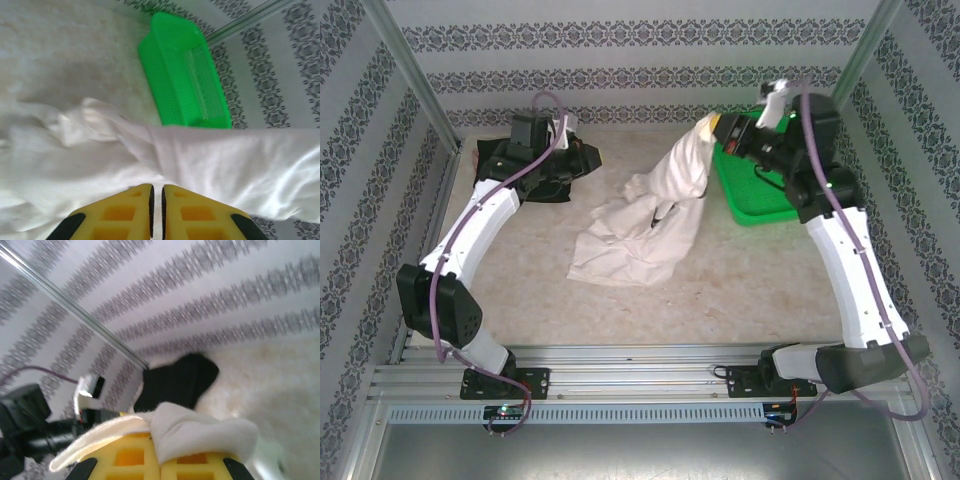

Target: Fold and stack the t-shirts

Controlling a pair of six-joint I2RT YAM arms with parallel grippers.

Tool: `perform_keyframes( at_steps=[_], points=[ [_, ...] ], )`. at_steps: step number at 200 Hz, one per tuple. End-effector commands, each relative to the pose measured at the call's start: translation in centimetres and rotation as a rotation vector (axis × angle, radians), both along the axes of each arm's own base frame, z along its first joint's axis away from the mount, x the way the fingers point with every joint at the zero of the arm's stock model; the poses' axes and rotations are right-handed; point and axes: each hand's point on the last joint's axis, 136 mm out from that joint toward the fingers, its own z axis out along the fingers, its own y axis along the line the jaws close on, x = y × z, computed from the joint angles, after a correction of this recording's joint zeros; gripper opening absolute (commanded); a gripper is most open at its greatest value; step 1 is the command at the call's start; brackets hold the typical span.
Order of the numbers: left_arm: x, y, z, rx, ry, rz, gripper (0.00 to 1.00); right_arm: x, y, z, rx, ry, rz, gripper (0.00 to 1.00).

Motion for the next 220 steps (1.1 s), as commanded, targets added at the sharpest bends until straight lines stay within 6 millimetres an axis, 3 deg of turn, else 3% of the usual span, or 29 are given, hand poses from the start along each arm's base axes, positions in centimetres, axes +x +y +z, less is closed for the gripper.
perform_keyframes(
  at_steps=[1, 19, 23, 34, 50, 83, 128, 161, 220],
  points=[
    [-0.5, 0.1, 7.3, -0.088, -0.156, 0.0, 0.12, -1.4, 0.4, 6.1, 0.069, -0.129, 0.084, 0.0],
    [-1.1, -0.9, 10.1, -0.12, -0.213, -0.056, 0.17, -1.7, 1.3, 8.9, 0.11, -0.164, 0.156, 0.0],
    [-1.4, -1.3, 10.7, -0.126, -0.23, -0.081, 0.24, -1.8, 1.5, 9.4, 0.116, -0.168, 0.171, 0.0],
    [-2.1, -2.5, 11.5, -0.121, -0.263, -0.125, 0.55, -1.8, 2.2, 9.9, 0.119, -0.157, 0.202, 0.0],
    [-3.0, -4.0, 12.0, -0.1, -0.311, -0.172, 0.77, -1.8, 3.2, 9.7, 0.124, -0.128, 0.248, 0.0],
    [-4.5, -5.8, 12.8, -0.085, -0.412, -0.238, 0.99, -2.0, 5.9, 6.8, 0.121, -0.013, 0.372, 0.0],
    [-5.7, -6.4, 12.8, -0.057, -0.528, -0.291, 1.0, -3.4, 8.1, 4.9, 0.129, 0.071, 0.484, 0.0],
    [-7.5, -7.0, 10.8, 0.008, -0.608, -0.368, 1.0, -3.4, 8.4, 4.1, 0.148, 0.121, 0.507, 0.0],
    [-9.5, -5.0, 5.9, 0.268, -0.643, -0.358, 1.0, -1.9, 9.3, 2.4, 0.166, 0.206, 0.524, 0.0]
  ],
)
